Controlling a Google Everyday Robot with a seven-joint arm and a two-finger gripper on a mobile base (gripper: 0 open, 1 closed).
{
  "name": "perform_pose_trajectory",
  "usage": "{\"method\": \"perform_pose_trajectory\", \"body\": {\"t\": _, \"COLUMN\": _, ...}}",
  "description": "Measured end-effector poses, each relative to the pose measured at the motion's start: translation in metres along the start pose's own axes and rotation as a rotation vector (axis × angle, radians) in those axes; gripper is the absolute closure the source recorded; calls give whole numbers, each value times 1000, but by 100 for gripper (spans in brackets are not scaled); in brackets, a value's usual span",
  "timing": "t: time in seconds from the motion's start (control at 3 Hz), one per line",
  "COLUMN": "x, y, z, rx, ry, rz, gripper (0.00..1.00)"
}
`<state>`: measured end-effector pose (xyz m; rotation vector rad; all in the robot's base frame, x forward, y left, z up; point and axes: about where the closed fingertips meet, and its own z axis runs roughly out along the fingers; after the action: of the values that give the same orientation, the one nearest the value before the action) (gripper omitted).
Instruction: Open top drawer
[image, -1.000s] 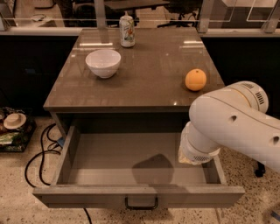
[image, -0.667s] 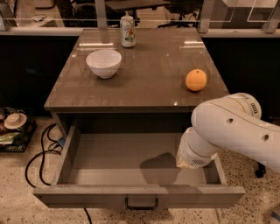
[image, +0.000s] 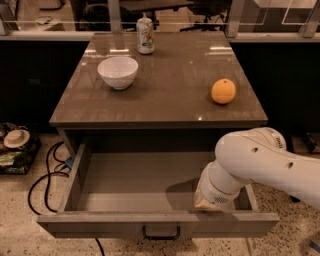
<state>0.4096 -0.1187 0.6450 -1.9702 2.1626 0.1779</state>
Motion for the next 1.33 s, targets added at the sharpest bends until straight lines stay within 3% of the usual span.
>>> {"method": "perform_pose_trajectory", "body": {"t": 0.67, "x": -22, "y": 33, "z": 0, "rx": -63, "ry": 3, "rz": -18, "gripper": 100}}
{"method": "perform_pose_trajectory", "body": {"t": 1.33, "x": -22, "y": 33, "z": -1, "rx": -60, "ry": 5, "rz": -21, "gripper": 59}}
